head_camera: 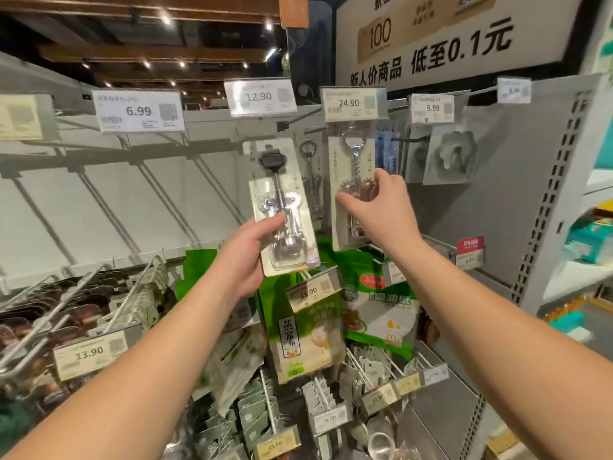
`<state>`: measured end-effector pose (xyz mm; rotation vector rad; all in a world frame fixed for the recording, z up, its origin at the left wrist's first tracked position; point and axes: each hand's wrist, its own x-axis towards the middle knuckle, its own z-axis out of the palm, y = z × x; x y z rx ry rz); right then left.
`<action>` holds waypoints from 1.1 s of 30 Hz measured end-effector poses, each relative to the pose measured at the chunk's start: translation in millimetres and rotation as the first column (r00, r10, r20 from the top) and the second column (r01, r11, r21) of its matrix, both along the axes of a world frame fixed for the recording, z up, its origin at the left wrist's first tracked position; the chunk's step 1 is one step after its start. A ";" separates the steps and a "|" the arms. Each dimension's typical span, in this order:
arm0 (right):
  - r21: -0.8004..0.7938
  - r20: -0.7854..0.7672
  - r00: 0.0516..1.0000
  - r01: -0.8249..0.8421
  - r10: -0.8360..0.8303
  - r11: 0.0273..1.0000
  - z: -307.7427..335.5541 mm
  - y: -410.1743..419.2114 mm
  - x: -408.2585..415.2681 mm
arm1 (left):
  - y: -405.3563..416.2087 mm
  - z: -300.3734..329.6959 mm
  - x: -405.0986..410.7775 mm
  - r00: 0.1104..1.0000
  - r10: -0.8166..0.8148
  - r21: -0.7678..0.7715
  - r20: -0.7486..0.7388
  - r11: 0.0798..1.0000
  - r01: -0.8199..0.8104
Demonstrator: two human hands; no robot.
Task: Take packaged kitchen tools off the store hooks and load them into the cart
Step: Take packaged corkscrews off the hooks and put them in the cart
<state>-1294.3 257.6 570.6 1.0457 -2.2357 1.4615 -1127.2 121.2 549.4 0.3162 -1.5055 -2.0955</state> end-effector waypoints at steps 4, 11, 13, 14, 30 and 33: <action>-0.002 -0.009 1.000 -0.017 0.017 1.000 -0.4 -5.9 -8.5 | -3.6 -1.2 -9.2 1.000 0.012 -0.002 -0.010 1.000 -0.012; 0.026 -0.080 0.997 0.021 -0.018 0.999 -1.8 -20.6 -19.6 | -10.8 -4.0 -15.1 0.999 0.041 0.022 -0.013 0.999 -0.041; 0.032 -0.065 0.998 0.017 -0.015 0.999 -4.4 -25.0 -23.3 | -12.3 -3.6 -14.6 0.999 0.052 0.022 -0.012 0.998 -0.052; 0.032 -0.057 0.998 0.013 -0.011 0.999 -5.5 -27.1 -24.8 | -12.9 -3.4 -14.3 0.998 0.057 0.021 -0.012 0.998 -0.057; 0.082 0.052 0.999 -0.014 0.010 0.997 -1.2 -98.5 -41.0 | -7.2 0.6 -0.4 0.995 0.096 0.009 -0.017 0.995 -0.096; 0.146 0.050 0.999 -0.006 -0.001 0.989 -2.7 -107.2 -46.5 | -5.8 1.0 3.6 0.994 0.108 0.004 -0.017 0.994 -0.108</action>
